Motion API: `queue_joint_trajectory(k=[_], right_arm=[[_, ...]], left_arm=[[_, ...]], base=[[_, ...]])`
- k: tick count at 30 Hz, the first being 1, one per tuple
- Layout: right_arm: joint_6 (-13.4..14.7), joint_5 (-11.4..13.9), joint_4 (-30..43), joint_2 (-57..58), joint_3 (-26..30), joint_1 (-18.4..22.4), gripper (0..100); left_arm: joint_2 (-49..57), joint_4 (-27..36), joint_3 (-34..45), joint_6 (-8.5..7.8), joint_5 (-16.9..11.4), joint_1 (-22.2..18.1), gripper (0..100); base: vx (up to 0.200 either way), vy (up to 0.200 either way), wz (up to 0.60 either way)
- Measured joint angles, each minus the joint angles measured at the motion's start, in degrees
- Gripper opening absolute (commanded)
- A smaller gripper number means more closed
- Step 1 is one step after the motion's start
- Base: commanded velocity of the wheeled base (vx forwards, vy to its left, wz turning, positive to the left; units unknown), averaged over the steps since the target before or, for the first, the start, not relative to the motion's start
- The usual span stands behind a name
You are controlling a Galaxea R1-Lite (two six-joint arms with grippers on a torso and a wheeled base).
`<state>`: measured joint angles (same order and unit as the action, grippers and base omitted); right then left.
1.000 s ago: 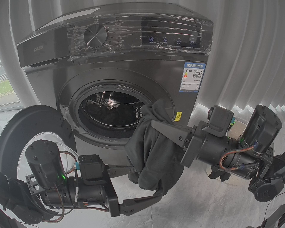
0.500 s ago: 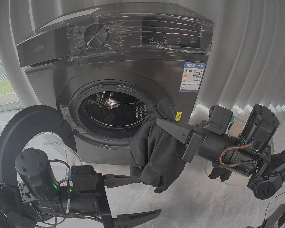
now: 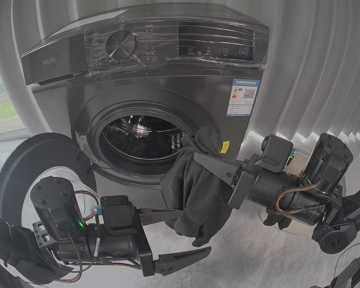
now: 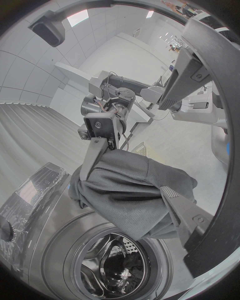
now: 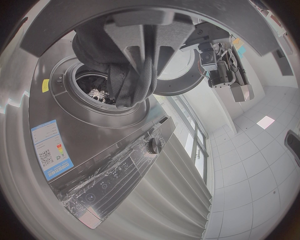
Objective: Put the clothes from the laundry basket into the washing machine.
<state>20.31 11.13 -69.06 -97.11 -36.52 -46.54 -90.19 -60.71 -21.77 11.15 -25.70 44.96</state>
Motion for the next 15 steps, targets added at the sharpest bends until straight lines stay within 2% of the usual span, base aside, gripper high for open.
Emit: queue_joint_trajectory(k=[12,15], right_arm=[[0.0,0.0,-0.07,0.15,-0.07,-0.01,0],[0.0,0.02,-0.05,0.3,0.15,0.0,0]], left_arm=[[-7.94,-14.42,0.02,-0.16,0.28,-0.32,100],[-9.2,-15.41,0.33,-0.24,0.27,-1.28,100]], base=[[0.0,0.0,0.0],[0.0,0.0,0.0]])
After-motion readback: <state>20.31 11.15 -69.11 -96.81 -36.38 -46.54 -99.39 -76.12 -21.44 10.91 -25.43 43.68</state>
